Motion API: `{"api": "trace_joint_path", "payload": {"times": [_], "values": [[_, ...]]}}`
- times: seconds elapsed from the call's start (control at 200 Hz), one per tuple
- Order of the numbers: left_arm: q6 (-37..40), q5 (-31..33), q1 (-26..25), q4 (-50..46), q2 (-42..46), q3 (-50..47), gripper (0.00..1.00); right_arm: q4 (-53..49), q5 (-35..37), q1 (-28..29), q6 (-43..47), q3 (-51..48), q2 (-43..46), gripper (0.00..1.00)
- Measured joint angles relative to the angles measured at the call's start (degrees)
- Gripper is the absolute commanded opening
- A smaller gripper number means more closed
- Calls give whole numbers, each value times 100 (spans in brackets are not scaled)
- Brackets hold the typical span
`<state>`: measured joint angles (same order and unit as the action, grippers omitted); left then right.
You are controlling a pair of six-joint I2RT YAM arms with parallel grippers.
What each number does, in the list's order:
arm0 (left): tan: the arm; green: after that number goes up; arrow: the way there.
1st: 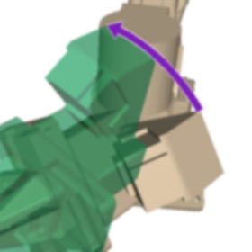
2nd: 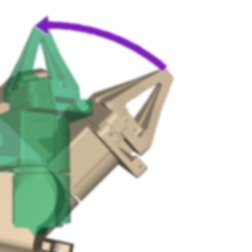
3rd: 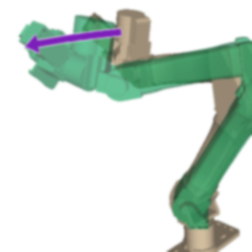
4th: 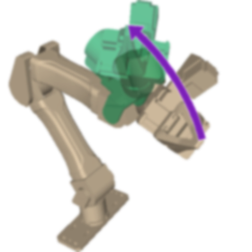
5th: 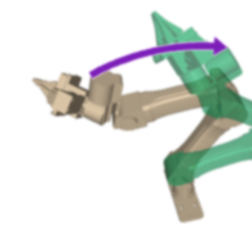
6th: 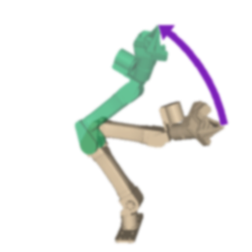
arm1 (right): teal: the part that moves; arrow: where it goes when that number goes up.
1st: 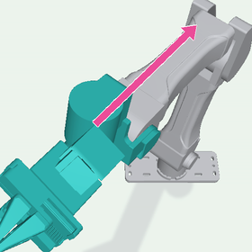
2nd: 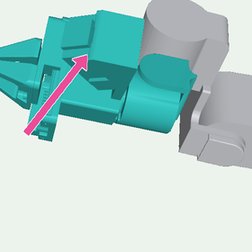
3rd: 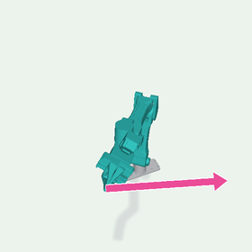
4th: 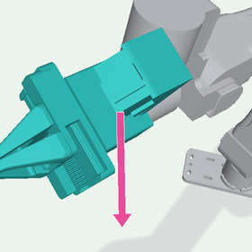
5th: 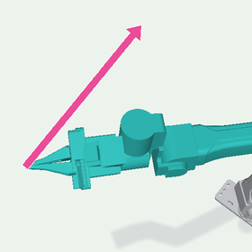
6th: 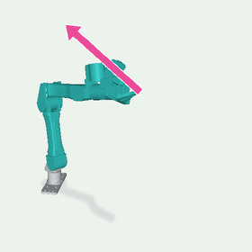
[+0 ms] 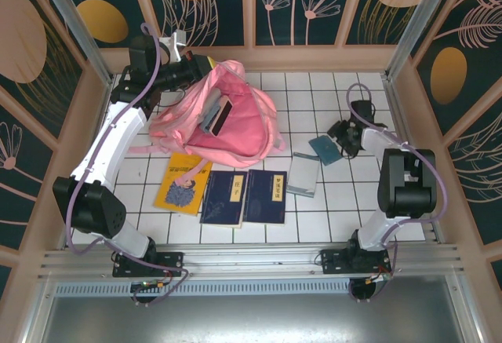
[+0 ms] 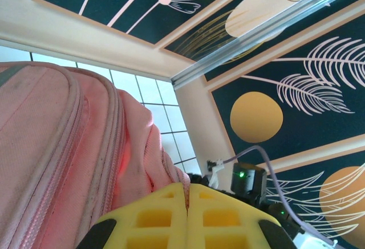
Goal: Pack the student bag
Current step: Rotate the card holder at the middle-right of the table, then pick up the card holder from the middle-right of the table.
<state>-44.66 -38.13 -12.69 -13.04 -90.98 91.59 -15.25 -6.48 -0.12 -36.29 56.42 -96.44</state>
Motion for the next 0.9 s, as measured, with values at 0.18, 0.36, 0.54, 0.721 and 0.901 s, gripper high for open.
{"api": "trace_joint_path", "payload": {"times": [0.18,0.36,0.54,0.721,0.901], "values": [[-2,-2,0,0,0,0,0,140,-459,0,13,-387,22,61],[-2,-7,0,2,0,-11,0,284,-787,192,-11,-820,334,61],[-4,-28,0,2,9,-11,0,-420,190,911,2,-581,654,69],[-46,-39,0,33,9,-22,0,-1414,1349,990,-66,791,238,80],[-66,-39,0,79,55,-81,0,-2173,1694,1182,-321,2050,-807,83]]}}
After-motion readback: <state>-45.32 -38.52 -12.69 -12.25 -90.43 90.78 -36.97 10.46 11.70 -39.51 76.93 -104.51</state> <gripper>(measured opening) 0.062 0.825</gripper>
